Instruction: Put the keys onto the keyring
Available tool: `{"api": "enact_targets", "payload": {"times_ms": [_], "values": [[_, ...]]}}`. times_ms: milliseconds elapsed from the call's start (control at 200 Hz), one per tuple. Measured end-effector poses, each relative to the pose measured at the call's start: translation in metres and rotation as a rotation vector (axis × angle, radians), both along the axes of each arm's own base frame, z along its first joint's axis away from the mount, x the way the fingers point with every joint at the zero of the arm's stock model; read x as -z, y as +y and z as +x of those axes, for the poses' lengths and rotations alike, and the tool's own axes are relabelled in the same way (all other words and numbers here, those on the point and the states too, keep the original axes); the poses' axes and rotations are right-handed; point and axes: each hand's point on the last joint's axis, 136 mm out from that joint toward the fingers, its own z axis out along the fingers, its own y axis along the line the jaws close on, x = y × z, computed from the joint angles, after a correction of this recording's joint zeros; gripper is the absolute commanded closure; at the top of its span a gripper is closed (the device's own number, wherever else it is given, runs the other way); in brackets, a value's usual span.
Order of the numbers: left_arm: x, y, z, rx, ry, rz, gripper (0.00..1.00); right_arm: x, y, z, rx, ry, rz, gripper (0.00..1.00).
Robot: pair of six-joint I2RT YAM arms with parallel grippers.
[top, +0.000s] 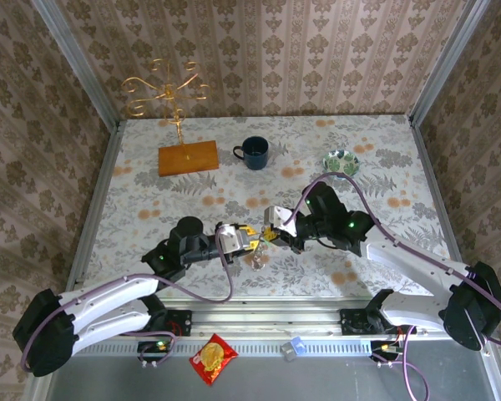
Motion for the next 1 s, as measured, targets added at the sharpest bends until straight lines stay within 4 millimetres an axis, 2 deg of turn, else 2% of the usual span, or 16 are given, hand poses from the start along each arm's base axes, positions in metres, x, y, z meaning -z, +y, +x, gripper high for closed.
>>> {"api": "enact_targets", "payload": {"times_ms": [130,390,540,650,715,845,1000], "values": [[-0.0042,-0.0003,0.0026,-0.005,-0.015,0.023,0.74,-0.0036,0.0024,-0.0002,-0.014,-0.037,-0.059,1.00],[-0.0058,-0.0009,0.0035,0.001,-0.023,0.054,0.76,0.0012,0.0040,-0.0026,-0.045,-0.074,-0.174,1.00],[-0.0059,-0.0016,0.0041,0.005,-0.027,0.063,0.82,0.0012,0.0050,-0.0008,-0.050,-0.093,-0.208,1.00],[-0.0054,-0.0022,0.0032,0.014,-0.032,0.066,0.94,0.0013,0.0060,-0.0020,-0.055,-0.099,-0.216,1.00],[-0.0032,-0.0022,0.0014,0.025,-0.029,0.074,1.00,0.0015,0.0055,-0.0008,-0.048,-0.104,-0.220,0.95],[-0.0031,-0.0024,0.0001,0.032,-0.027,0.075,1.00,0.0007,0.0050,0.0012,-0.033,-0.114,-0.210,0.89],[-0.0037,-0.0028,-0.0009,0.036,-0.027,0.073,1.00,-0.0013,0.0002,0.0029,-0.002,-0.119,-0.175,0.88]]}}
